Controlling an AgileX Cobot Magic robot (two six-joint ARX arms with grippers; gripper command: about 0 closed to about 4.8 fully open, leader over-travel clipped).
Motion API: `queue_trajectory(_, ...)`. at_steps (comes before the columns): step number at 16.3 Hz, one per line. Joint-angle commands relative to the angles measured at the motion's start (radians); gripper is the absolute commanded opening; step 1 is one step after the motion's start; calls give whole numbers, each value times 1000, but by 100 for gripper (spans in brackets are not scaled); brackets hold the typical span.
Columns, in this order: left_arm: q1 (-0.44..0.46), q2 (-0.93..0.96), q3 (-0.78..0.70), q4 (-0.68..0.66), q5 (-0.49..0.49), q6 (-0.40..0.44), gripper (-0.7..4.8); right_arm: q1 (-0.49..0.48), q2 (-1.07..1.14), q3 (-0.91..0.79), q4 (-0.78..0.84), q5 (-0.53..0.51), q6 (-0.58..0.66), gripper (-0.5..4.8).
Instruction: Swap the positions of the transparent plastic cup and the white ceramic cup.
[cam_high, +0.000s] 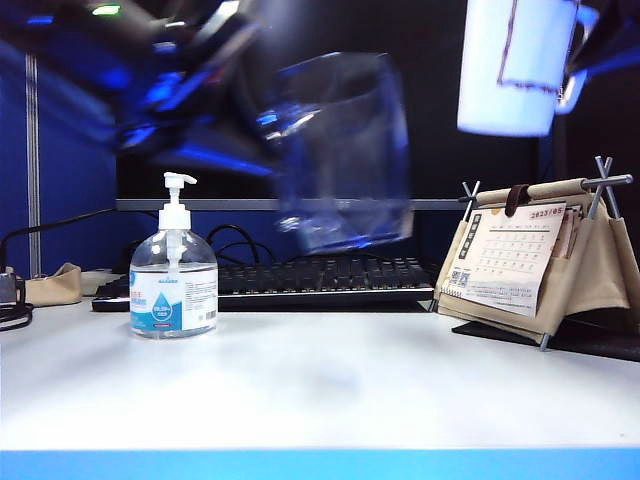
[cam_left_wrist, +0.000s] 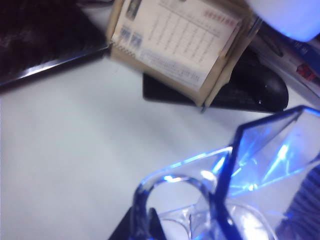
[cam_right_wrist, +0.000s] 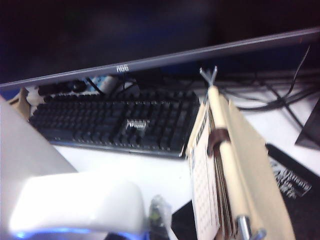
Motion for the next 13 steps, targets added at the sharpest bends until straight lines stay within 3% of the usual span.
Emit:
queue_trajectory(1, -1, 96, 66, 40, 8, 28, -6, 0, -11, 76, -14, 14, -17, -7)
queue_trajectory(5, -25, 215, 86, 148, 18, 23, -5, -2, -11, 188, -95, 16, -66, -7)
queue_trajectory(13, -86, 423, 289, 134, 60, 24, -5, -2, -10, 211, -129, 34, -67, -7)
